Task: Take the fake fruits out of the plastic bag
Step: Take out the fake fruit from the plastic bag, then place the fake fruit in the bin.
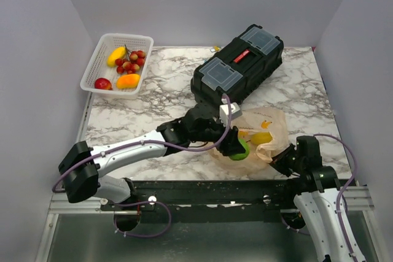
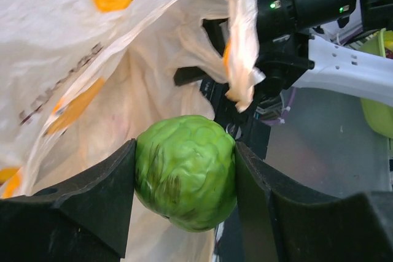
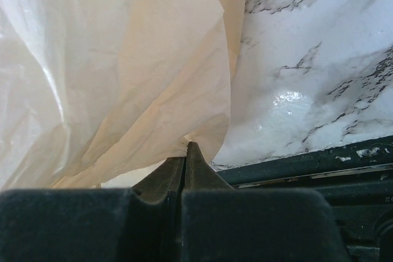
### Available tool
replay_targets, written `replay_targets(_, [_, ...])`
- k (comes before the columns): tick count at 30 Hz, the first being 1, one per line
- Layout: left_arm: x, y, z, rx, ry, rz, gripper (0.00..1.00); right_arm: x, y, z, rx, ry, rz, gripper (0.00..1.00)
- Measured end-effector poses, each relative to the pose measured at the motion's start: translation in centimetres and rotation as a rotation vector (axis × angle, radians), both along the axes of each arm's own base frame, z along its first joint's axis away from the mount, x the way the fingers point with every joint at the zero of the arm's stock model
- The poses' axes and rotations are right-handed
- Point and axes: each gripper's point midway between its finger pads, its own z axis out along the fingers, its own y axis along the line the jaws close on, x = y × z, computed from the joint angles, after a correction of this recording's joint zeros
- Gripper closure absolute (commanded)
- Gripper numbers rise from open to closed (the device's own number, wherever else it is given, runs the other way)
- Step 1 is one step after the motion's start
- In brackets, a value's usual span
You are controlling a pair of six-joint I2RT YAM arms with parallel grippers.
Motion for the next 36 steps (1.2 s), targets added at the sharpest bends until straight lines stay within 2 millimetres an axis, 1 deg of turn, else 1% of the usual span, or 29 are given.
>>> replay_targets(2, [0.4, 1.3, -0.1, -0.003, 0.014, 0.024, 1.0, 0.0, 0.0, 0.0, -0.001, -0.001, -0.001, 0.99])
replay_targets(4, [1.2, 3.1, 0.5, -0.023, 0.037, 0.068, 1.0, 0.0, 0.0, 0.0, -0.002, -0.002, -0.001, 0.99])
replay_targets(8, [4.2, 6.2, 3.8, -0.13, 0.064, 0.199, 1.0, 0.0, 0.0, 0.0, -0.002, -0.001, -0.001, 0.99])
replay_targets(10, [6.5, 8.5, 6.5, -0.218, 0.072, 0.315, 1.0, 0.0, 0.0, 0.0, -0.002, -0.001, -0.001, 0.99])
replay_targets(12, [8.2, 10.2, 8.1, -0.271, 0.073, 0.412, 1.0, 0.0, 0.0, 0.0, -0.002, -0.002, -0.001, 0.99])
replay_targets(13, [9.7, 11.8, 9.2, -0.309, 0.076, 0.508, 1.0, 0.0, 0.0, 0.0, -0.002, -0.002, -0.001, 0.99])
replay_targets(14, [10.7, 12.8, 9.8, -0.332, 0.075, 0.574, 1.0, 0.0, 0.0, 0.0, -0.002, -0.002, -0.001, 0.99])
replay_targets(16, [13.1, 15.8, 11.1, -0.38, 0.062, 0.752, 1.0, 0.0, 0.0, 0.0, -0.002, -0.002, -0.001, 0.99])
replay_targets(18, [15.3, 19.3, 11.8, -0.418, 0.044, 0.953, 1.0, 0.0, 0.0, 0.0, -0.002, -0.001, -0.001, 0.99])
replay_targets(19, [15.9, 20.5, 12.1, -0.432, 0.038, 1.015, 1.0, 0.0, 0.0, 0.0, -0.002, -0.002, -0.001, 0.99])
replay_targets(20, [16.9, 22.7, 12.3, -0.454, 0.033, 1.131, 1.0, 0.0, 0.0, 0.0, -0.002, -0.003, -0.001, 0.99])
replay_targets(22, [18.3, 26.4, 12.2, -0.487, 0.02, 1.302, 1.0, 0.1, 0.0, 0.1, -0.002, -0.009, 0.0, 0.99])
replay_targets(23, [18.8, 27.6, 11.9, -0.493, 0.014, 1.357, 1.0, 0.1, 0.0, 0.1, -0.001, -0.013, -0.001, 0.99])
replay_targets(25, [20.3, 30.9, 11.0, -0.49, 0.01, 1.499, 1.0, 0.1, 0.0, 0.2, -0.001, -0.016, -0.001, 0.99])
replay_targets(27, [21.8, 33.3, 9.6, -0.46, 0.01, 1.61, 1.0, 0.1, 0.0, 0.2, -0.001, -0.018, 0.0, 0.99])
replay_targets(29, [23.2, 35.0, 8.1, -0.412, 0.019, 1.693, 1.0, 0.1, 0.0, 0.2, -0.001, -0.019, 0.001, 0.99])
replay_targets(33, [26.2, 37.4, 5.4, -0.315, 0.028, 1.806, 1.0, 0.1, 0.0, 0.2, -0.003, -0.023, 0.003, 0.99])
replay_targets(35, [27.8, 38.4, 4.9, -0.263, 0.006, 1.855, 1.0, 0.1, 0.0, 0.2, -0.005, -0.025, 0.006, 0.99])
replay_targets(36, [29.1, 38.9, 5.0, -0.237, -0.023, 1.883, 1.0, 0.1, 0.0, 0.2, -0.005, -0.025, 0.006, 0.99])
